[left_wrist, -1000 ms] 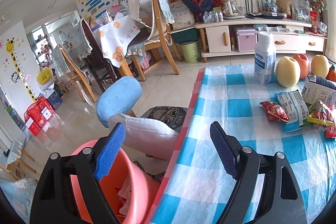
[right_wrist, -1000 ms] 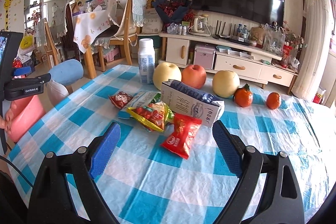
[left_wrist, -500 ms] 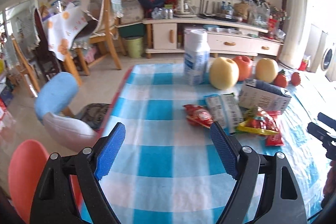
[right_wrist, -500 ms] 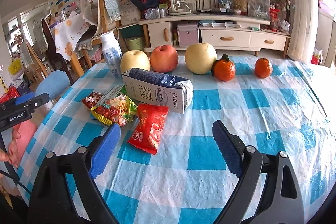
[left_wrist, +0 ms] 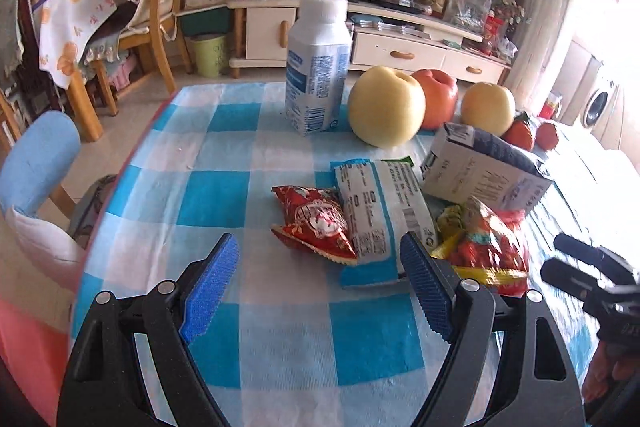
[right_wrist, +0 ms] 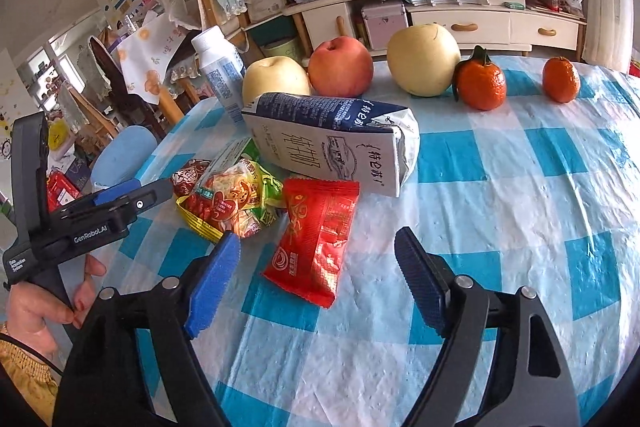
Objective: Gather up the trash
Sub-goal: 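Bring both tools back over the table toward the remaining snack bags, then grasp the red printed snack bag with left tool while right tool grasps the yellow-green snack bag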
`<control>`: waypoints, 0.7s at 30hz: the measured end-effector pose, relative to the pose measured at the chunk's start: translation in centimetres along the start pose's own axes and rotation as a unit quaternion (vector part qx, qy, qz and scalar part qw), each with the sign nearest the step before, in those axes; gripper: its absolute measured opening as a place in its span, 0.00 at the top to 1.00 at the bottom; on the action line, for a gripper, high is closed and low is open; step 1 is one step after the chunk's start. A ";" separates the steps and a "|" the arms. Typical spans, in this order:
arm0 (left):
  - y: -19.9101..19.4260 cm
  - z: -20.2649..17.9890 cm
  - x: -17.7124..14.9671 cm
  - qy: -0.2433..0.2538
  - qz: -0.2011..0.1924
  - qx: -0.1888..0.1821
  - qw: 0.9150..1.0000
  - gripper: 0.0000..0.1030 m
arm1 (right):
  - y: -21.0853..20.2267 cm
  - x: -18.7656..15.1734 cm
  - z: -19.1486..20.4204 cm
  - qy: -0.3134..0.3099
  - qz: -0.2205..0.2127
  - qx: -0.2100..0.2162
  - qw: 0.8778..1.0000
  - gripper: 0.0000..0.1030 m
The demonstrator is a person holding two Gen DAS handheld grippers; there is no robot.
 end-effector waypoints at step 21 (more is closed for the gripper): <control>4.7 1.0 0.7 -0.062 0.041 -0.019 0.997 0.58 | 0.9 0.3 0.0 0.011 -0.003 0.021 1.000 0.26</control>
Point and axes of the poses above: each gripper's, at about its wrist camera, not at the fingertips, and y roughly the way its jaws point, z to its left, x to its top, the point moved 3 cm from there along y, roughly the way its jaws point, and after that the axes turned 3 degrees about x, right-handed, at the moved point
